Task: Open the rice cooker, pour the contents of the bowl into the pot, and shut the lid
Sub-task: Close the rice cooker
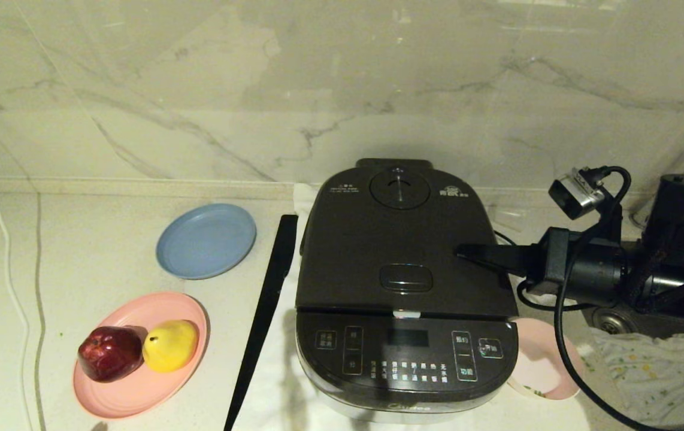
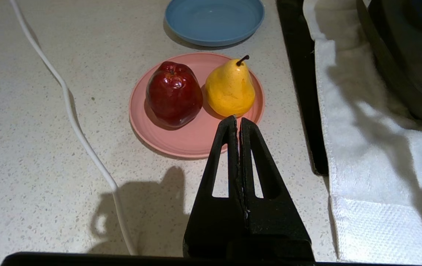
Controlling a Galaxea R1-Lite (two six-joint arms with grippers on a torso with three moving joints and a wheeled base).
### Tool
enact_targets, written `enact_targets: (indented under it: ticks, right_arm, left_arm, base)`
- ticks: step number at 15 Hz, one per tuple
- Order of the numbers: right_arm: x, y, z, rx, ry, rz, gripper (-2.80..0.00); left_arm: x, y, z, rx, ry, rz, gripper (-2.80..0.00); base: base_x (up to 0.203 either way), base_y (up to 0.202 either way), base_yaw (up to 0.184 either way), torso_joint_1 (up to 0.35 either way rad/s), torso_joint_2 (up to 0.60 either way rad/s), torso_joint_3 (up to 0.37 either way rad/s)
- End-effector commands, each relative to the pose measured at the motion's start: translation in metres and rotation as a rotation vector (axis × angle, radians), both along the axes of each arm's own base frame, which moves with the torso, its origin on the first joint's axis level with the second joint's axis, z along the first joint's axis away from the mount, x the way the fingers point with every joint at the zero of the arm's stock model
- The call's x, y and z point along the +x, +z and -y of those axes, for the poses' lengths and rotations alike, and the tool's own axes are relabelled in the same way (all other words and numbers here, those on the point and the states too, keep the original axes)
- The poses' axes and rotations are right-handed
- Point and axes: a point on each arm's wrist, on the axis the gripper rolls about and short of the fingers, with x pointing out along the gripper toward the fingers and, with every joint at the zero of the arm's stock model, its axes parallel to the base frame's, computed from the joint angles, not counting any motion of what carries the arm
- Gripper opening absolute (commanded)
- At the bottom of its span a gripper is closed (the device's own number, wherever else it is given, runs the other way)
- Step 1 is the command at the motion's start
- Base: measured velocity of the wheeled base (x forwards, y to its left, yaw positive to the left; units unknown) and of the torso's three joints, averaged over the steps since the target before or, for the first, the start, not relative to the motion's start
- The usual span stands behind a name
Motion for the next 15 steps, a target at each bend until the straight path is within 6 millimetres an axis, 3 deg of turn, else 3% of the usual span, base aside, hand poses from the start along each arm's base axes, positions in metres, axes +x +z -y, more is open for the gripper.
enact_targets:
  ticks: [1, 6, 8, 12, 15]
  right_arm:
    - [-0.003, -0.019, -0.001, -0.017, 0.009, -0.058, -2.8]
    - [-0.001, -0.028, -0.003, -0.027, 0.011, -0.088, -2.8]
    - [-0.005, -0.018, -0.002, -0.013, 0.009, -0.058, -2.8]
    - [-0.031, 0.024, 0.008, 0.044, -0.017, 0.068, -2.8]
    - [-0.064, 0.068, 0.019, 0.095, -0.036, 0.104, -2.8]
  left_arm:
    - [0.0, -0.001, 0.0, 0.0, 0.0, -0.005, -2.8]
    - [0.0, -0.001, 0.0, 0.0, 0.0, -0.005, -2.8]
    - [0.0, -0.001, 0.0, 0.0, 0.0, -0.005, -2.8]
    - [0.0, -0.001, 0.0, 0.0, 0.0, -0.005, -2.8]
    - [0.0, -0.001, 0.0, 0.0, 0.0, -0.005, -2.8]
  base:
    - [0.0, 0.0, 0.0, 0.0, 0.0, 0.0]
    - [0.0, 0.0, 0.0, 0.0, 0.0, 0.0]
    - [0.0, 0.0, 0.0, 0.0, 0.0, 0.0]
    - [0.0, 0.0, 0.0, 0.0, 0.0, 0.0]
    - [0.0, 0.0, 0.0, 0.0, 0.0, 0.0]
